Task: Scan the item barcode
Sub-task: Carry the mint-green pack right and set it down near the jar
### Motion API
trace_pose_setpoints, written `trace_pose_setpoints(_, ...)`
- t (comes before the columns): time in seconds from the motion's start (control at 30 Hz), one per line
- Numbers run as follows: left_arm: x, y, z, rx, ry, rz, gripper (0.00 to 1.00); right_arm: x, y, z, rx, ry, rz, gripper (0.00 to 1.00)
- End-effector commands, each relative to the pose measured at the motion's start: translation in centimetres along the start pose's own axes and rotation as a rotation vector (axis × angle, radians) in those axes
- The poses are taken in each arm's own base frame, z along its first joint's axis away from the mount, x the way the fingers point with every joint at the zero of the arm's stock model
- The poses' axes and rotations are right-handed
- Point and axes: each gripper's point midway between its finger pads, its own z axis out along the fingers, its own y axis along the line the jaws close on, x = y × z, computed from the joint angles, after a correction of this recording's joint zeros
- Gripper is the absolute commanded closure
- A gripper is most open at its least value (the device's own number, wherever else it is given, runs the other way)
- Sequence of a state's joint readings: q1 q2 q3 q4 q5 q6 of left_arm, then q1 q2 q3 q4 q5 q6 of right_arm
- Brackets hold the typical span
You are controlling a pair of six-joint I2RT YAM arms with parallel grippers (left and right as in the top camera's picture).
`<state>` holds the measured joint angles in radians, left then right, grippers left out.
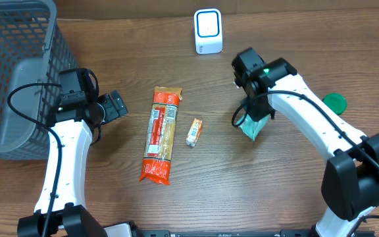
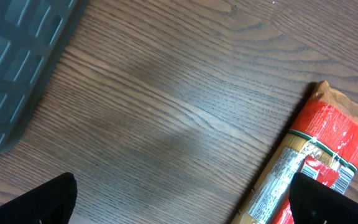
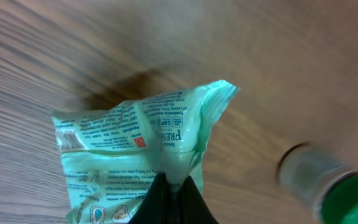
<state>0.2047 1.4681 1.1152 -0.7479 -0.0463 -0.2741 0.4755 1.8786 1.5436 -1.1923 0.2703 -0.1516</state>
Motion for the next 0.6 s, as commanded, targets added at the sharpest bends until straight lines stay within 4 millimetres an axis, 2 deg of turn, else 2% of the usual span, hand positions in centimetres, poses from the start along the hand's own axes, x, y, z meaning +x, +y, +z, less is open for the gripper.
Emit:
trace_pose_setpoints(0.0, -0.5, 0.0, -0.6, -0.002, -0.024, 0.016, 0.0, 1.5, -0.8, 2.3, -0.004, 0.029, 0.086, 0.96)
trace_pose_setpoints(0.13, -0.5, 0.0, -0.6, -0.002, -0.024, 0.016, 0.0, 1.6, -1.5, 4.1, 0.005, 0.014, 0.122, 0.96)
trace_pose_setpoints(0.17, -0.5, 0.0, -0.6, -0.002, -0.024, 0.016, 0.0, 1.5, -1.7, 4.3, 0.005, 0.008, 0.128, 0.92)
trace_pose_setpoints(0.2, -0.5, 0.0, -0.6, -0.002, -0.024, 0.016, 0.0, 1.5, -1.8, 4.4, 0.006, 0.004, 0.139, 0.84)
trace_pose_setpoints(0.23, -0.5, 0.0, -0.6, -0.002, -0.024, 0.016, 0.0, 1.4, -2.0, 4.5, 0.007, -0.002, 0.164, 0.63)
trace_pose_setpoints(0.27, -0.5, 0.0, -0.6, -0.002, -0.024, 0.016, 0.0, 1.2, -2.2, 4.5, 0.008, -0.01, 0.188, 0.51)
trace_pose_setpoints(0.37, -0.5, 0.0, -0.6, -0.002, -0.024, 0.016, 0.0, 0.0, -2.6, 4.5, 0.008, -0.063, 0.332, 0.41)
trace_pose_setpoints(0.43, -0.5, 0.0, -0.6, -0.002, -0.024, 0.016, 0.0, -0.9, -2.0, 4.4, -0.035, -0.093, 0.427, 0.39)
trace_pose_setpoints(0.57, -0.5, 0.0, -0.6, -0.002, -0.024, 0.016, 0.0, -2.6, 1.4, 3.8, -0.252, -0.119, 0.526, 0.41)
